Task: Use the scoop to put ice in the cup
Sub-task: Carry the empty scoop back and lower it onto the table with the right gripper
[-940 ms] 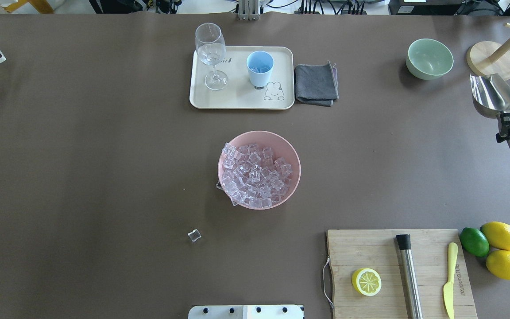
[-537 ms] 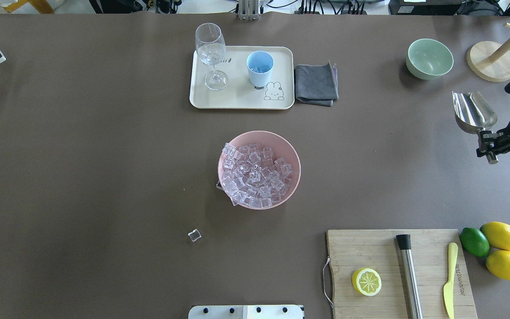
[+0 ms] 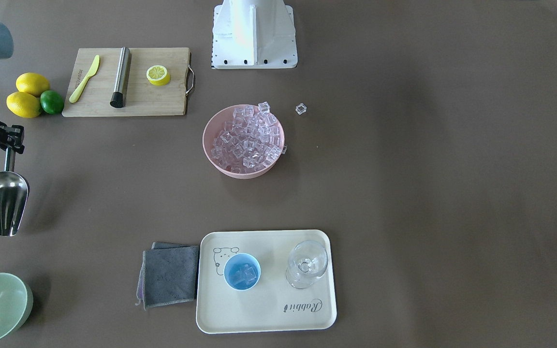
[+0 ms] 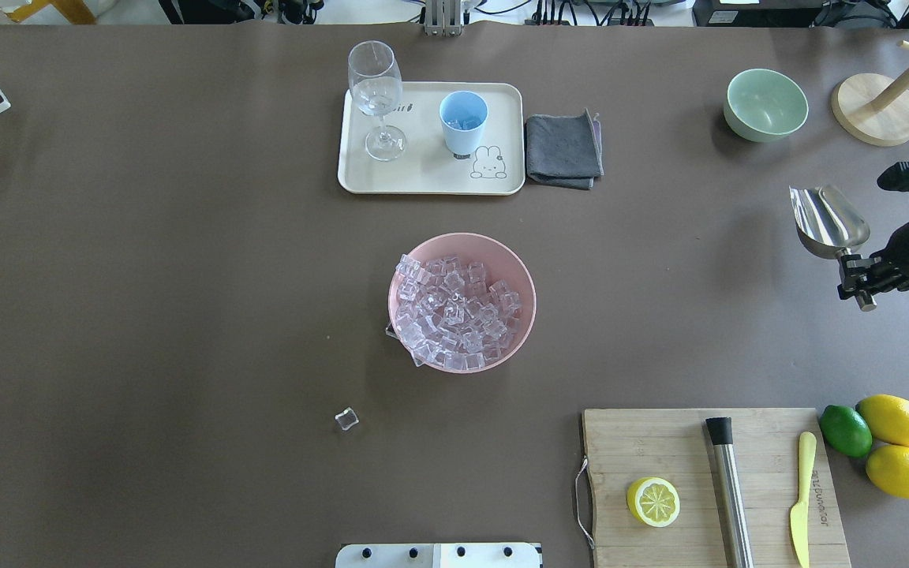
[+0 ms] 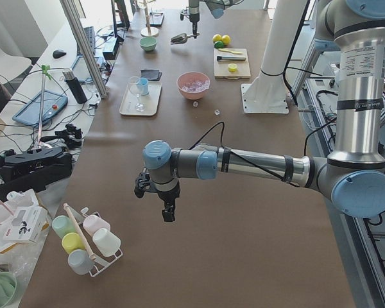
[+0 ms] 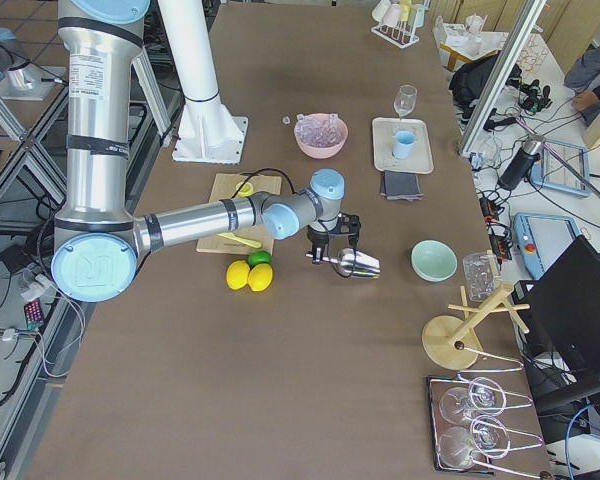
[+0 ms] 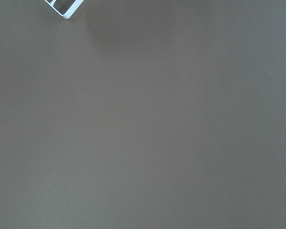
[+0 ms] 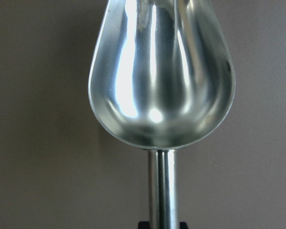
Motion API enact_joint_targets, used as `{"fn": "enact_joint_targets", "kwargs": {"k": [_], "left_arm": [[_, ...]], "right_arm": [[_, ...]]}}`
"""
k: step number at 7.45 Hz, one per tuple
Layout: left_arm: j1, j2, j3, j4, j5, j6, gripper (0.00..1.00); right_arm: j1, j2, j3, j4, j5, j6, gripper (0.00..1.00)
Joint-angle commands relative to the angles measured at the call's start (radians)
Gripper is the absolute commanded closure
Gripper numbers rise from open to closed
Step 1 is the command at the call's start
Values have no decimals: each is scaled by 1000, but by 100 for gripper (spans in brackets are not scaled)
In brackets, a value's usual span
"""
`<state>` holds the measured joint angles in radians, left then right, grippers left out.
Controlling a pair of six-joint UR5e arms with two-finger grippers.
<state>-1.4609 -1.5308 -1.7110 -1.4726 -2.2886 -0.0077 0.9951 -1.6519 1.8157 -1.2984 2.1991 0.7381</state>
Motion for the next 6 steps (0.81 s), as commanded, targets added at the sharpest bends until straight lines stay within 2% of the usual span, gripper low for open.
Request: {"fn": "enact_joint_targets", "kwargs": {"k": [1, 2, 4, 6], "left_arm": [[2, -5, 4, -2, 0, 2, 1], [7, -5, 1, -2, 0, 0, 1], [36, -17, -1, -2, 0, 0, 1], [47, -17, 4, -2, 0, 0, 1]], "right_arm": [[-3, 0, -10, 7, 4, 1, 48], [-3, -2, -10, 10, 19, -3, 1], [0, -3, 4, 8, 36, -5, 0], [49, -19, 31, -36, 98, -141, 0]]}}
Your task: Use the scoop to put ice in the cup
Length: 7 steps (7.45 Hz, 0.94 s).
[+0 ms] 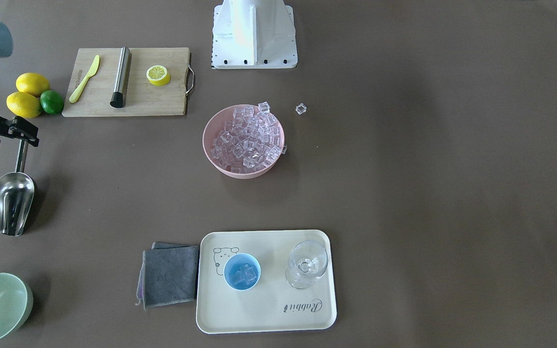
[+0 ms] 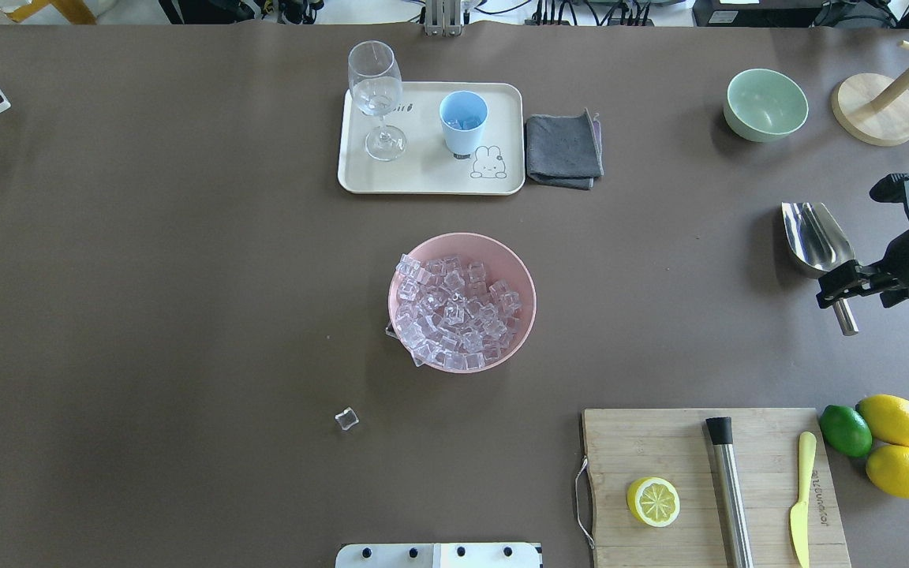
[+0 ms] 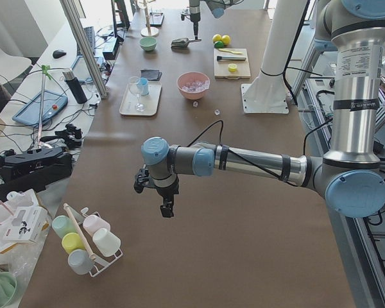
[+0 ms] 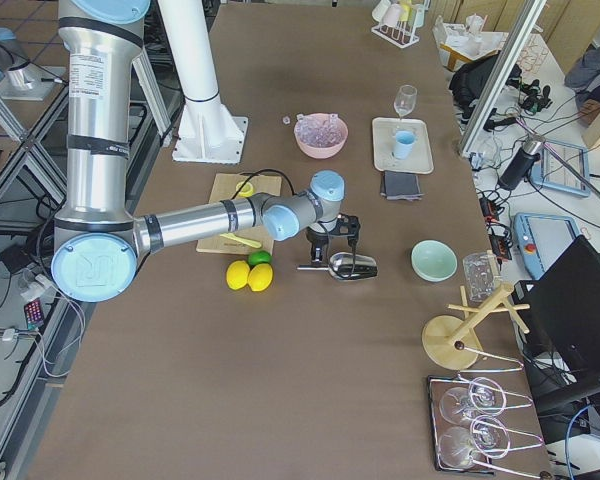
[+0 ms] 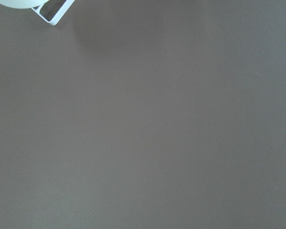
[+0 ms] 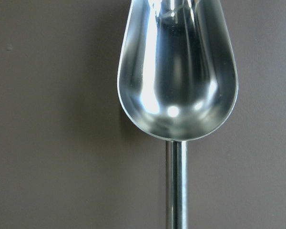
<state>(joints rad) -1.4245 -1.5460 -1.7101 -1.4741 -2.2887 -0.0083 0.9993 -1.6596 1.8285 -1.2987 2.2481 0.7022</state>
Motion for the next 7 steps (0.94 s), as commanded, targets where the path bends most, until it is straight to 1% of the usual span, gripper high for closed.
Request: {"fn": "enact_joint_targets", "kwargs": {"k": [1, 2, 3, 4, 5, 6, 7], "left_arm": [[10, -2, 4, 0, 0, 1, 1], [10, -2, 4, 0, 2, 1, 1], [10, -2, 4, 0, 0, 1, 1], [10, -2, 4, 2, 0, 1, 1], [10, -2, 6, 2, 0, 1, 1], [10, -2, 6, 2, 0, 1, 1], [10, -2, 6, 2, 0, 1, 1]], "right_arm": [[103, -8, 34, -98, 62, -184, 0], [166, -5, 53, -175, 68, -286, 0], [256, 4, 55, -262, 111, -405, 0], [337, 0, 55, -325, 114, -576, 0], [410, -3, 55, -403, 114, -693, 0], [477, -37, 45, -407, 113, -795, 0], [502, -46, 19, -406, 105, -831, 0]]}}
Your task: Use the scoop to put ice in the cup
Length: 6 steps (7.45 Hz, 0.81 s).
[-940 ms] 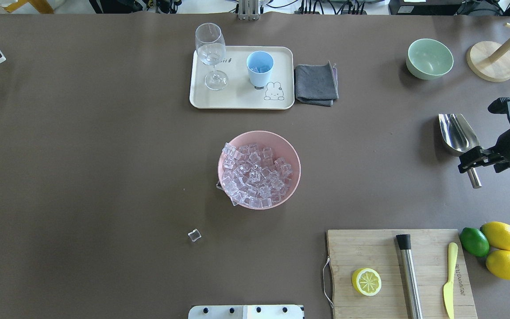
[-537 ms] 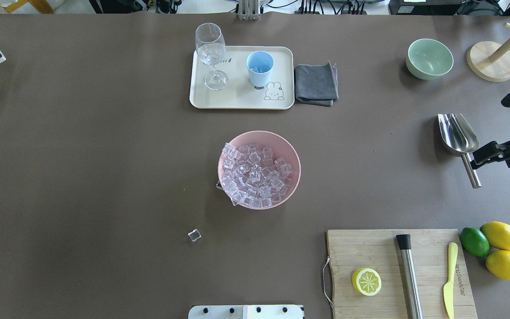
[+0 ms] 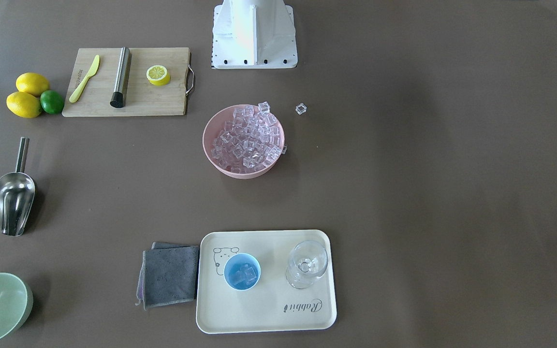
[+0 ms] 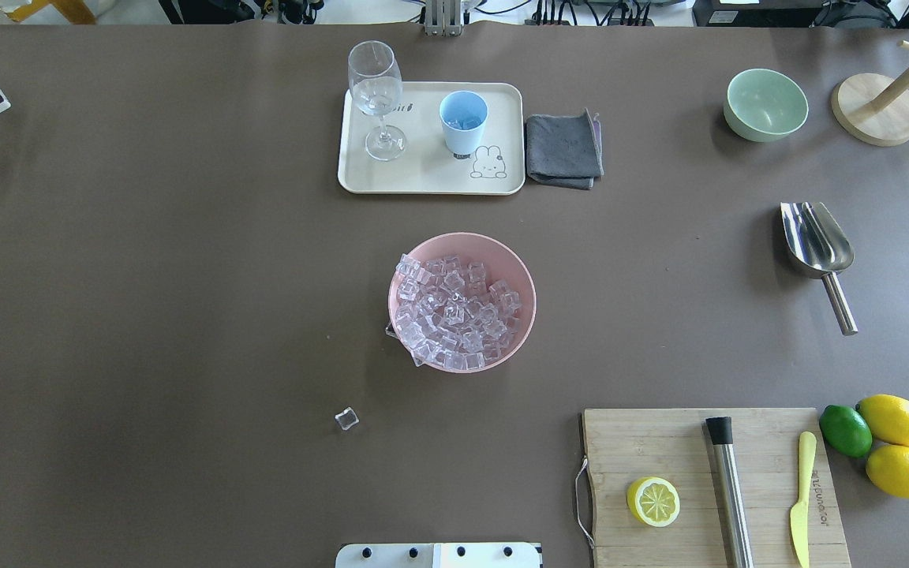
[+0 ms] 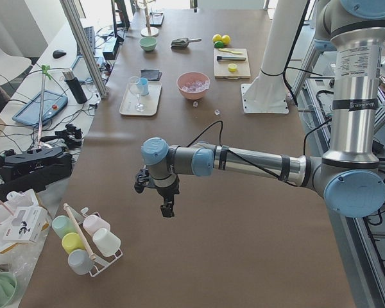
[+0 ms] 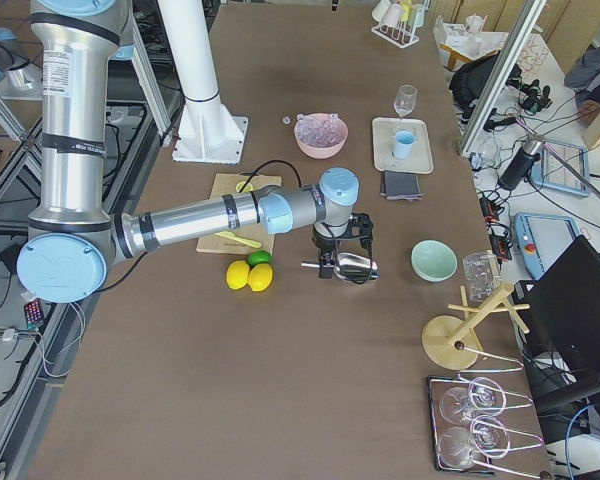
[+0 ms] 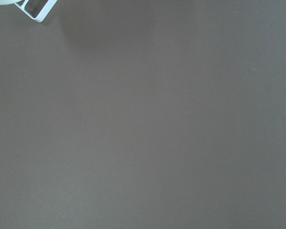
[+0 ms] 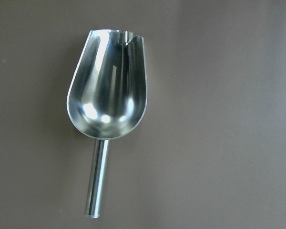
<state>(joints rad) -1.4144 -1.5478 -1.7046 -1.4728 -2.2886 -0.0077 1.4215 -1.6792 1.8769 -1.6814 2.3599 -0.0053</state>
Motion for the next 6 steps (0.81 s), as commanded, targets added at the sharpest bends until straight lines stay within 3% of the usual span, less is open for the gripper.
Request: {"fn": "enact_joint_targets", "kwargs": {"k": [1, 6], "left_arm": [[0, 1, 2, -1, 0, 0, 1], [3, 0, 2, -1, 0, 0, 1]], "right_arm": [[97, -30, -38, -23, -10, -124, 0], [140, -50, -88, -17, -10, -125, 0]]}}
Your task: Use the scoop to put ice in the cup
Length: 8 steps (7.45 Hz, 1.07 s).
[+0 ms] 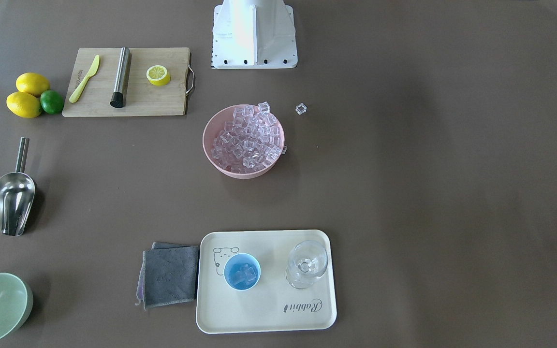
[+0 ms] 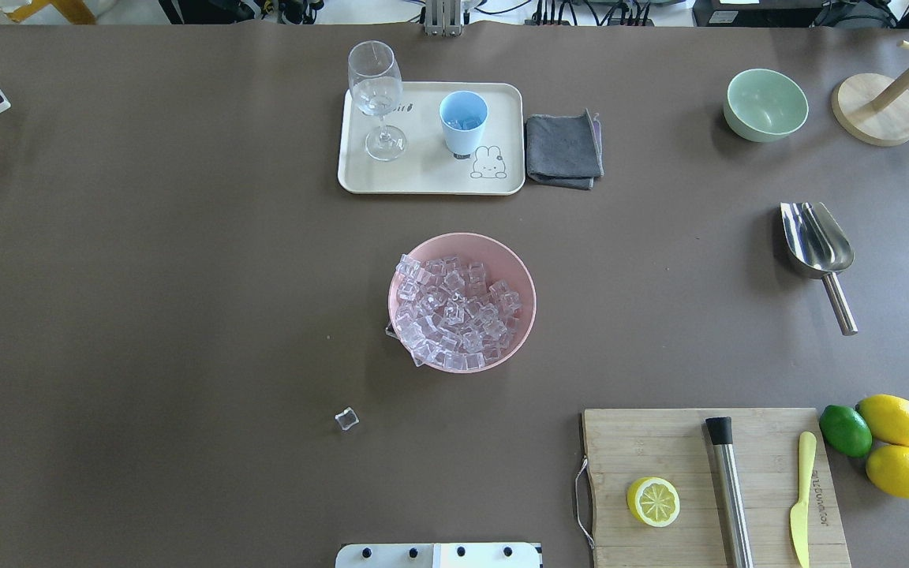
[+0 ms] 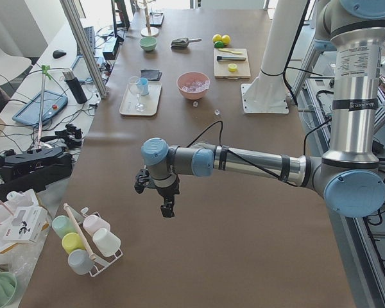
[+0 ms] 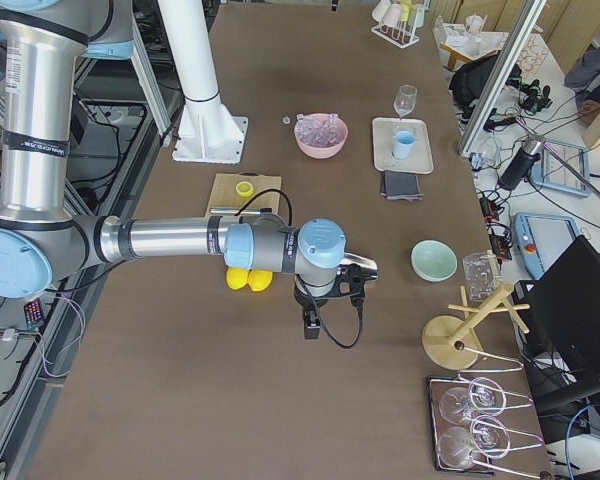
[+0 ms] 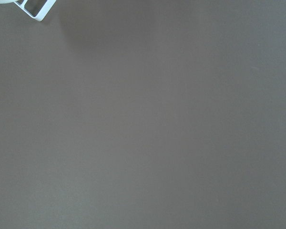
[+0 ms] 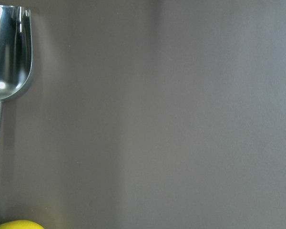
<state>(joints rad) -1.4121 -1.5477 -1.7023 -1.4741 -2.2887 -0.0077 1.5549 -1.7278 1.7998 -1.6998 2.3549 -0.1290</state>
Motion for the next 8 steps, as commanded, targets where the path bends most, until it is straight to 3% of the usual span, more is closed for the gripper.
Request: {"fn": "enact_joint_targets", "kwargs": {"k": [1, 8], "left_arm": [[1, 0, 1, 0, 0, 0, 1], [2, 1, 1, 2, -3, 0, 1]], "right_arm": [[8, -1, -13, 3, -6, -1, 0], [10, 5, -34, 5, -14, 3, 0]]}}
